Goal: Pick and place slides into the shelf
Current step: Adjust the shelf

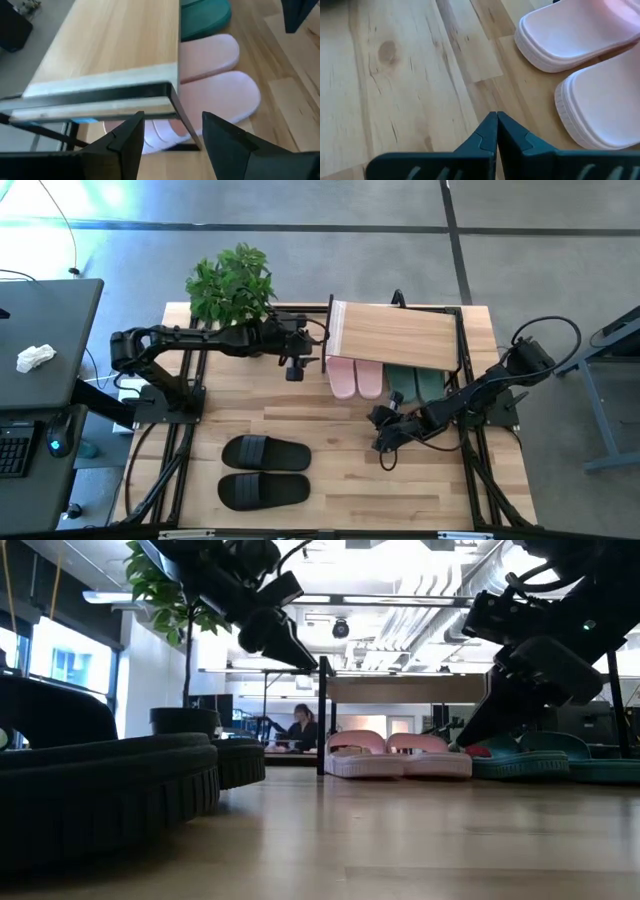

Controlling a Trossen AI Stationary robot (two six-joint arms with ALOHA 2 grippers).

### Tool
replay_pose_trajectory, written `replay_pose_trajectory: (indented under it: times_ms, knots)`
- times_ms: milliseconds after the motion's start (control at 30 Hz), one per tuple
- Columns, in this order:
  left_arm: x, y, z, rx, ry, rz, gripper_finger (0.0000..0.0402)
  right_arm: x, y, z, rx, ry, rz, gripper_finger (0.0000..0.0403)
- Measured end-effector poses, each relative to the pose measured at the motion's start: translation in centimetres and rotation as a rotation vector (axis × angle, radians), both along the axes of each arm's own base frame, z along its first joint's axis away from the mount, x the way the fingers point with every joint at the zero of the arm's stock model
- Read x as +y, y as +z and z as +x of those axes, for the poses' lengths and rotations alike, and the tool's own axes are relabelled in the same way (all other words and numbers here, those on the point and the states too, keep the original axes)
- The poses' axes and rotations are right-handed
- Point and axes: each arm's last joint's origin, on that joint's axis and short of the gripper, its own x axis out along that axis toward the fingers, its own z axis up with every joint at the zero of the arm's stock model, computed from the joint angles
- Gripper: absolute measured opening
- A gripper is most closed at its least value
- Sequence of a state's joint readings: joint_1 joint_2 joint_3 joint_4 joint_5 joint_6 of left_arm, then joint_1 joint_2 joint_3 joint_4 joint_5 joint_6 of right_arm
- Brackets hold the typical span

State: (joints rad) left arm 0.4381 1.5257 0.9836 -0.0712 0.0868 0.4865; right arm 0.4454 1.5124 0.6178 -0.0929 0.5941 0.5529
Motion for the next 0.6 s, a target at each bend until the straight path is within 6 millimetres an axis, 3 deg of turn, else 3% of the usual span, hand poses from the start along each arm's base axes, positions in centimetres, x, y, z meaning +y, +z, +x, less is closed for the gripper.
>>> replay_pose_trajectory:
  times_ms: [200, 600]
  knots:
    - [0.3, -1.0, 0.6, -0.008, 0.014, -0.045, 0.0184, 0.0, 0.0, 0.0, -0.002, -0.005, 0.01, 0.0]
    - [0.4, -0.8, 1.1, -0.077, 0.018, -0.101, 0.0179, 0.0, 0.0, 0.0, -0.008, -0.017, 0.015, 0.0]
